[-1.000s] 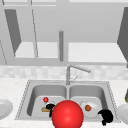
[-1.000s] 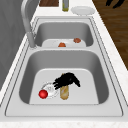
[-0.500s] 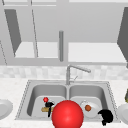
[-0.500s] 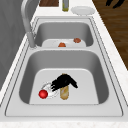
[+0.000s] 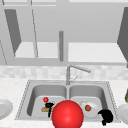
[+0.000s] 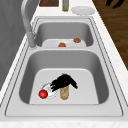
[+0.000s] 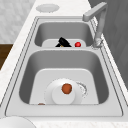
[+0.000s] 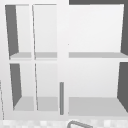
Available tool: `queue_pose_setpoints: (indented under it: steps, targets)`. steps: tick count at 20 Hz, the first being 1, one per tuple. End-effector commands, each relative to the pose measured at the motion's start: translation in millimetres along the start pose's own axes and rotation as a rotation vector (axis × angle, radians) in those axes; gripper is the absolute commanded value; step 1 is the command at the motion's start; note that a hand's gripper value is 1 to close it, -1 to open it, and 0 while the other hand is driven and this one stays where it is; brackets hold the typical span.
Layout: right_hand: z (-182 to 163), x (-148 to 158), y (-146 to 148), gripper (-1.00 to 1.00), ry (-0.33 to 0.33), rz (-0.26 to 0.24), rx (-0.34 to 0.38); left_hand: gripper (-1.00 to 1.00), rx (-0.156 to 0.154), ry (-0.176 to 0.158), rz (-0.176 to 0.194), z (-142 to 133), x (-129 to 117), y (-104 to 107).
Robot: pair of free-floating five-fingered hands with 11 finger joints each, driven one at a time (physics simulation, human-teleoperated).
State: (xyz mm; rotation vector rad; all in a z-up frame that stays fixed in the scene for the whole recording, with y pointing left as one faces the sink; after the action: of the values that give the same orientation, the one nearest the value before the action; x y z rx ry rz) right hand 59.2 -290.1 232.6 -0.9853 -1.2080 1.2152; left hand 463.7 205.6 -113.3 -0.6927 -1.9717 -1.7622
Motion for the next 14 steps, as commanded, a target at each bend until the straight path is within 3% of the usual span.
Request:
queue_pose_setpoints:
  steps: [1,2,4,6,8,9,11,14]
  targets:
    - [0,0,0,0.0,0.0,0.0,0.0,1.0,0.005,0.008,-0.023,3,-6,-34]
    - [0,0,0,0.0,0.0,0.0,0.0,1.0,-0.021,-0.013,-0.047,9,-3,-31]
    - [0,0,0,0.0,0.0,0.0,0.0,1.0,-0.003,-0.024,-0.031,15,4,-23]
    - [0,0,0,0.0,0.0,0.0,0.0,1.0,0.006,-0.025,-0.056,12,15,-16]
    - [0,0,0,0.0,0.0,0.0,0.0,1.0,-0.013,-0.043,-0.105,7,26,-13]
    - [0,0,0,0.0,0.0,0.0,0.0,1.0,-0.007,-0.057,-0.113,8,23,-12]
    - [0,0,0,0.0,0.0,0.0,0.0,1.0,-0.014,-0.068,-0.167,8,20,-10]
    - [0,0,0,0.0,0.0,0.0,0.0,1.0,-0.019,-0.07,-0.208,4,28,-8]
